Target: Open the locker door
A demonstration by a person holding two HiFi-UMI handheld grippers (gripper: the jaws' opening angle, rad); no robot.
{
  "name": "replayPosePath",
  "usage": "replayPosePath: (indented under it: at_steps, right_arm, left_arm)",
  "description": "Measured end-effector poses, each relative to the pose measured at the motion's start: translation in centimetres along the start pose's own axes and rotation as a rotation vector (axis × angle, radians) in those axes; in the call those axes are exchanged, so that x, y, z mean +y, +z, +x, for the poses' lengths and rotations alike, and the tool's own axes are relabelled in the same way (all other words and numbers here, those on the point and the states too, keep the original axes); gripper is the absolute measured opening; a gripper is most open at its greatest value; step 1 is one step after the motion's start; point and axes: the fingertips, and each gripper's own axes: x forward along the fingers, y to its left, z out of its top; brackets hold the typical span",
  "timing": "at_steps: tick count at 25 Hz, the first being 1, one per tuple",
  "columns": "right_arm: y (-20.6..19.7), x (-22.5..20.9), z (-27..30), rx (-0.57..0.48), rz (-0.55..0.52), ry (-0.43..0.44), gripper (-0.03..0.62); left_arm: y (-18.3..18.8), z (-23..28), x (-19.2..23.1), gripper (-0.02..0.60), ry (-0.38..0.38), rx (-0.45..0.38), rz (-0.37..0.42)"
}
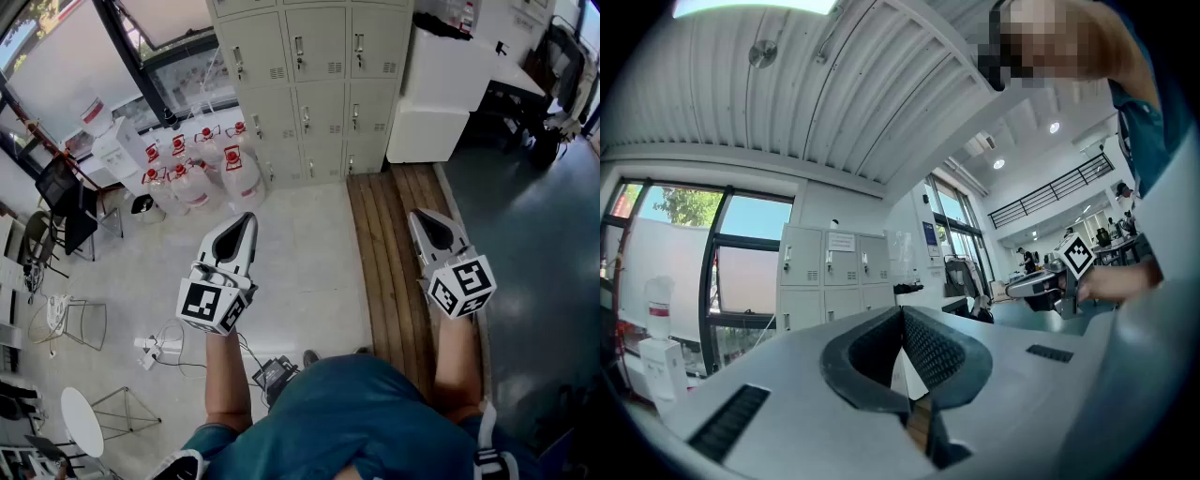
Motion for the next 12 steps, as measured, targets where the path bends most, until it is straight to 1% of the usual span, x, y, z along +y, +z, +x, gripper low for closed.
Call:
replayPosePath:
  at_steps: [12]
  right_arm:
    - [-0.12, -0.45, 0.32, 0.002, 0.009, -0.008, 0.035]
  left_arm:
    - [-0.16, 0.7, 0.16, 0.017, 0.001, 0.014, -0.01]
